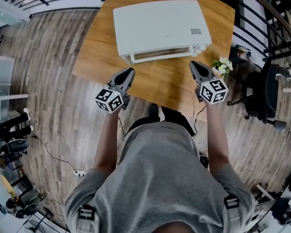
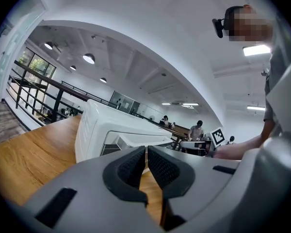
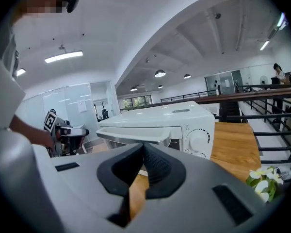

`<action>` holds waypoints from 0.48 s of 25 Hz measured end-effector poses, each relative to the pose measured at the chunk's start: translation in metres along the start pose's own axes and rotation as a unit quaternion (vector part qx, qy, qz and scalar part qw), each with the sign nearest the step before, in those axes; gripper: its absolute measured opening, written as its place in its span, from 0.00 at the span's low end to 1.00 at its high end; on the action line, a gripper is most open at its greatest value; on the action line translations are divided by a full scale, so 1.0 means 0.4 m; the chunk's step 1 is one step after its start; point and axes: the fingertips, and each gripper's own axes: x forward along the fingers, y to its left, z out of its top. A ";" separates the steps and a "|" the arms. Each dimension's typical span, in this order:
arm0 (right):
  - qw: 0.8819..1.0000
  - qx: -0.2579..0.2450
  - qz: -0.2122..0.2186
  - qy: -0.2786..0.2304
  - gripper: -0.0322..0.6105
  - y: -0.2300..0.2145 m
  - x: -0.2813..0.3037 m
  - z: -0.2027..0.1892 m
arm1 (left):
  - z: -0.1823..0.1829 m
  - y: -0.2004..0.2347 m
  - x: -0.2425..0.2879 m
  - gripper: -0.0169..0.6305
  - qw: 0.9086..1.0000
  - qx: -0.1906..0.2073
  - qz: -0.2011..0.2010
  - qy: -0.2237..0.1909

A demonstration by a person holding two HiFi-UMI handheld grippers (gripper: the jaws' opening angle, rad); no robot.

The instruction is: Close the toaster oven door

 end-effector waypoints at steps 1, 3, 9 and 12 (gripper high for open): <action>1.000 -0.007 0.000 0.004 0.06 0.004 -0.006 -0.006 | -0.003 -0.004 -0.003 0.08 1.000 0.001 0.000 0.002; 1.000 -0.019 0.001 0.009 0.06 0.013 -0.018 -0.020 | -0.009 -0.010 -0.008 0.08 1.000 0.004 0.000 0.006; 0.999 -0.032 0.007 0.019 0.06 0.042 -0.037 -0.059 | -0.025 -0.021 -0.020 0.07 1.000 0.017 0.001 0.019; 0.999 -0.033 0.012 0.021 0.06 0.056 -0.043 -0.070 | -0.038 -0.029 -0.029 0.07 0.999 0.020 -0.003 0.025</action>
